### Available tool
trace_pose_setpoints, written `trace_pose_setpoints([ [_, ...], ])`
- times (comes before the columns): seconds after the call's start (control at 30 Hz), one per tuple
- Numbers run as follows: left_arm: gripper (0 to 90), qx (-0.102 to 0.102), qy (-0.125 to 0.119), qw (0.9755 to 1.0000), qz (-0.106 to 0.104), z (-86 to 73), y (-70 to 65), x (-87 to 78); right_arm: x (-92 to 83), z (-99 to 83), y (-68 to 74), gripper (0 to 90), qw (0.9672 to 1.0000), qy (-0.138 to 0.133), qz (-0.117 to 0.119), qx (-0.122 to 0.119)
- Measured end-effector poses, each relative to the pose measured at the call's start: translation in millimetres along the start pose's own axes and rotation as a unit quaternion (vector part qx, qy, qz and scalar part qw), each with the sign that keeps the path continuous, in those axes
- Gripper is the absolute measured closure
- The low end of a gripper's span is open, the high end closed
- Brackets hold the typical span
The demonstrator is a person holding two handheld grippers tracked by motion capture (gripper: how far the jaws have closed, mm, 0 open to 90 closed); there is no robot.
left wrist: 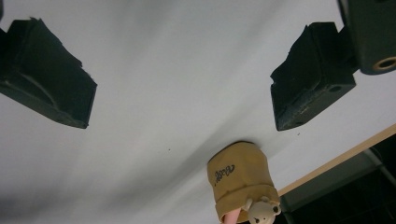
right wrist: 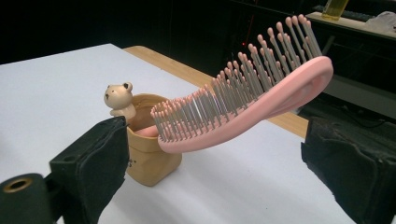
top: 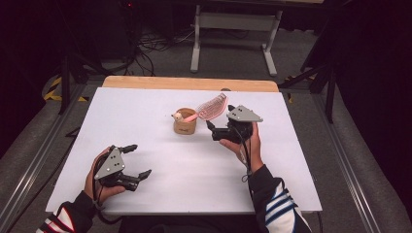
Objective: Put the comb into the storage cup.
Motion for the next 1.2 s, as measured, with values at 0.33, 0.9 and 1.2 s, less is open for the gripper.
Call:
trace_pose_setpoints([
  [0.33, 7.6, 0.003, 0.002, 1.0, 0.0, -0.4, -1.1, 0.0, -16.1, -0.8, -3.5, 7.3, 0.9998, -0.02, 0.002, -0.006],
  [0.9, 7.6, 0.006, 0.002, 1.0, -0.001, -0.3, -2.2, -0.7, -38.0, -6.2, 6.9, 6.0, 0.9981, -0.03, 0.0, -0.053],
  [1.2, 7.6, 0.005, 0.002, 1.0, -0.001, -0.3, -2.4, -0.9, -45.3, -7.2, 11.3, 5.9, 0.9974, -0.034, 0.001, -0.063],
])
Point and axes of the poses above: each handheld gripper's, and its own axes: x roughly forward along the jaws, z roughly out of its top, y roughly to its left, the point moved 8 cm from there along x, roughly forward along the jaws, and after that the axes turned 14 degrees about y, right-handed, at the moved point
